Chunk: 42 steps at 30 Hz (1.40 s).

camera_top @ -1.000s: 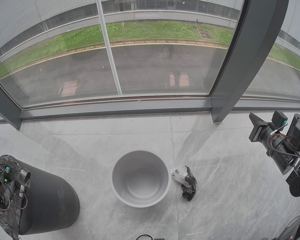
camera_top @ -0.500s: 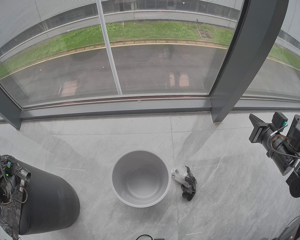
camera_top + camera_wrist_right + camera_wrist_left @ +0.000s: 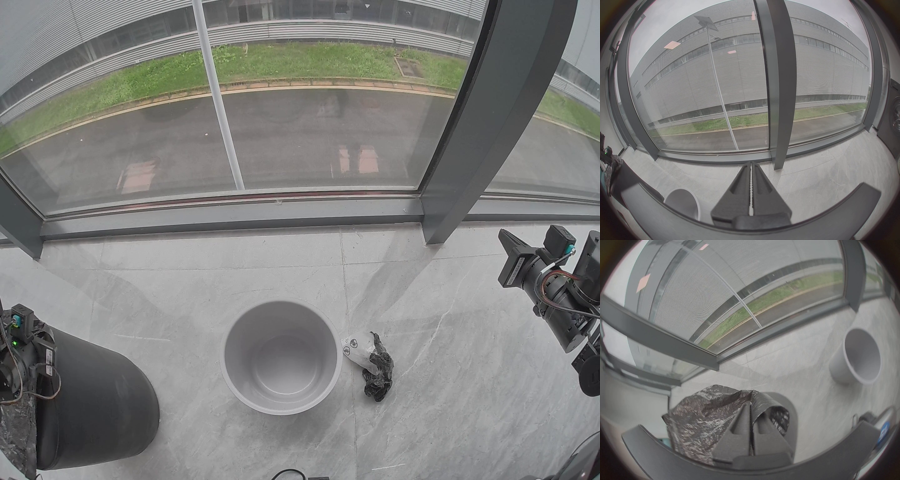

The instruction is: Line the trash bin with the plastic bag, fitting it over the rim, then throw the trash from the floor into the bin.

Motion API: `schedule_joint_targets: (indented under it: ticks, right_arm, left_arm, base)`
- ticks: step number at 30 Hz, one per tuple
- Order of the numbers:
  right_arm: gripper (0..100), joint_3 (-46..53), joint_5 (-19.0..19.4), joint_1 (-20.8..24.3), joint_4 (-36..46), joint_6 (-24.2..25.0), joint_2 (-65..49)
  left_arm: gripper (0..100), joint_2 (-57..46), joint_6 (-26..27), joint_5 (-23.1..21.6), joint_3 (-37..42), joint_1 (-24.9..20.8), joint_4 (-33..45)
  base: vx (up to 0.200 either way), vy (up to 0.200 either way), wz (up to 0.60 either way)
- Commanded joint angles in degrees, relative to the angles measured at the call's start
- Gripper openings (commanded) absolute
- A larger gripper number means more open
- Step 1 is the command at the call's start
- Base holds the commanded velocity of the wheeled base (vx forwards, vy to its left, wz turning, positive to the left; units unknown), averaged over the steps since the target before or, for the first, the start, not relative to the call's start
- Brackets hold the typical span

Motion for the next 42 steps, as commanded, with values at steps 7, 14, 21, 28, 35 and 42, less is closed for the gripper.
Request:
schedule_joint_targets:
  ticks: [7, 14, 21, 28, 35, 42]
  right_arm:
    - [0, 0.0, 0.0, 0.2, 0.0, 0.0, -0.5]
    - [0, 0.3, 0.0, 0.9, 0.0, 0.1, -0.7]
    - [0, 0.9, -0.3, 3.0, 0.0, 0.1, -1.0]
    - [0, 3.4, -2.1, 13.0, 0.1, 0.0, -1.1]
    - [0, 2.8, -7.9, 24.7, 0.0, 0.2, 3.7]
    - [0, -4.2, -14.6, 35.9, 0.5, -2.3, 11.9]
  left_arm:
    - [0, -2.8, -46.0, -13.7, -7.2, 1.4, -2.2]
    - [0, -1.7, -86.8, -29.4, -15.7, 4.1, -1.6]
    - [0, 0.8, -93.1, -48.6, -18.3, -4.5, 2.5]
    - [0, 2.4, -89.4, -44.8, -24.4, -29.0, 2.8]
    - [0, 4.4, -84.9, -32.6, -33.0, -45.4, 7.2]
    - [0, 6.4, -77.4, -20.2, -41.3, -55.0, 11.3]
  base:
    - [0.000, 0.000, 0.00]
    - [0.000, 0.000, 0.00]
    - [0.000, 0.000, 0.00]
    - [0.000, 0.000, 0.00]
    - [0.000, 0.000, 0.00]
    - [0.000, 0.000, 0.00]
